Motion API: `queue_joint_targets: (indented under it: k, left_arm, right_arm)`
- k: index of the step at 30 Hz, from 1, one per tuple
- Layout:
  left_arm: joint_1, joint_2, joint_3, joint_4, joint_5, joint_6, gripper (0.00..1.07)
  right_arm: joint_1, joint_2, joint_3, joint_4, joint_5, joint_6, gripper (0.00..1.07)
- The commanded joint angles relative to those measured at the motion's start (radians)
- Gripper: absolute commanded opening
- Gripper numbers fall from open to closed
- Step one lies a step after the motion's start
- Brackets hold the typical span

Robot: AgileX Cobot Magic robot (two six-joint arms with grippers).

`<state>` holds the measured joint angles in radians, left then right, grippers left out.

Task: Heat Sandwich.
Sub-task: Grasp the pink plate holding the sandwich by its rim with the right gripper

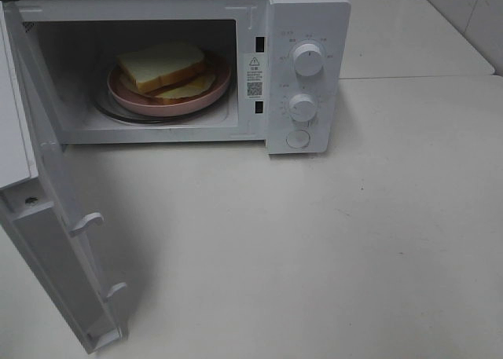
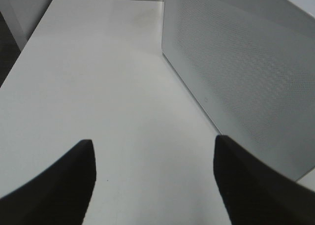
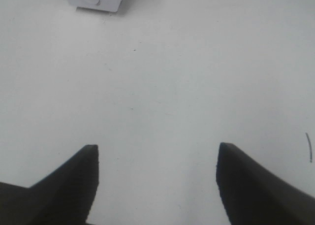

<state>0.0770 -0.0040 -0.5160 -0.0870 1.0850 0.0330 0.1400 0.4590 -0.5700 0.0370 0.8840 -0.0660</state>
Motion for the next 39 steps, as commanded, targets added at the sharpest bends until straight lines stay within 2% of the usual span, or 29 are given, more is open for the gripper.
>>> queue_joint_targets:
  k: [1, 7, 14, 19, 23, 26, 27, 28, 31, 35, 36, 39]
  left_arm:
    - [0.002, -0.012, 0.001, -0.004, -0.016, 0.001, 0.65]
    - [0.002, -0.012, 0.001, -0.004, -0.016, 0.001, 0.65]
    - [0.002, -0.012, 0.001, -0.004, -0.016, 0.001, 0.65]
    - [0.002, -0.012, 0.001, -0.004, -0.016, 0.001, 0.65]
    - [0.002, -0.012, 0.001, -0.004, -0.016, 0.001, 0.65]
    - [0.002, -0.012, 0.001, -0.004, -0.016, 0.001, 0.65]
    - [0.002, -0.012, 0.001, -0.004, -0.016, 0.001, 0.65]
    - [0.002, -0.012, 0.001, -0.004, -0.016, 0.001, 0.65]
    - [0.002, -0.012, 0.001, -0.004, -0.016, 0.001, 0.65]
    - [0.002, -0.012, 0.001, -0.004, -0.016, 0.001, 0.65]
    - [0.002, -0.012, 0.001, -0.004, -0.016, 0.001, 0.65]
    - [0.002, -0.012, 0.001, -0.004, -0.016, 0.001, 0.65]
  right_arm:
    - [0.033, 0.078, -0.008, 0.022, -0.041, -0.050, 0.66]
    - [0.120, 0.281, -0.008, 0.046, -0.095, -0.197, 0.66]
    - [0.131, 0.434, -0.029, 0.125, -0.115, -0.416, 0.66]
    - [0.131, 0.560, -0.114, 0.192, -0.114, -0.554, 0.66]
    - [0.131, 0.712, -0.233, 0.216, -0.097, -0.771, 0.66]
    - [0.131, 0.759, -0.273, 0.234, -0.099, -0.878, 0.66]
    - [0.131, 0.801, -0.322, 0.263, -0.100, -0.923, 0.66]
    - [0.131, 0.801, -0.322, 0.263, -0.100, -0.923, 0.66]
    - [0.131, 0.895, -0.424, 0.294, -0.090, -0.937, 0.66]
    - [0.132, 0.965, -0.496, 0.307, -0.060, -0.963, 0.66]
    - [0.151, 1.010, -0.537, 0.299, -0.043, -0.986, 0.66]
    - [0.187, 1.056, -0.576, 0.280, -0.039, -0.999, 0.66]
